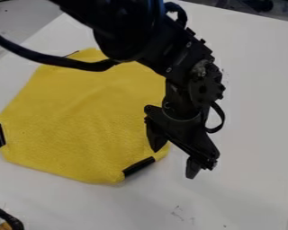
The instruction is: Fold the cloth from bottom left to right
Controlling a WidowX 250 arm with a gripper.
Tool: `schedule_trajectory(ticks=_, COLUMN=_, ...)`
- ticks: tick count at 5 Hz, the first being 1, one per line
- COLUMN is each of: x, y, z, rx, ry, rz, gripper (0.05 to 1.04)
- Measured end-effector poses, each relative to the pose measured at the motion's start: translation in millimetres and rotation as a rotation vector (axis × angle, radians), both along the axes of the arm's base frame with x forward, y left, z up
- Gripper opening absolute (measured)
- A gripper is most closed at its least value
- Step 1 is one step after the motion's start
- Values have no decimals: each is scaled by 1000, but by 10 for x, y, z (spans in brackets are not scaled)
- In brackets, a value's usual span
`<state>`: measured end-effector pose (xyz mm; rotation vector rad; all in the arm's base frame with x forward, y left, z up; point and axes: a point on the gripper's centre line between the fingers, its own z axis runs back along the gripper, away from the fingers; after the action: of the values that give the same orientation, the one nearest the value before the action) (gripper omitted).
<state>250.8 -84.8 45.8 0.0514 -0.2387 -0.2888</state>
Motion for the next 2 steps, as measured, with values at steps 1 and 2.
schedule_trajectory(ticks=1, x=-30, y=14, z=-48, rx=12, ry=23, rz=-8, gripper=1000)
schedule_trajectory(ticks=2, x=-3, y=380, z=128, rx=21, ry=7, rz=63, gripper=1000)
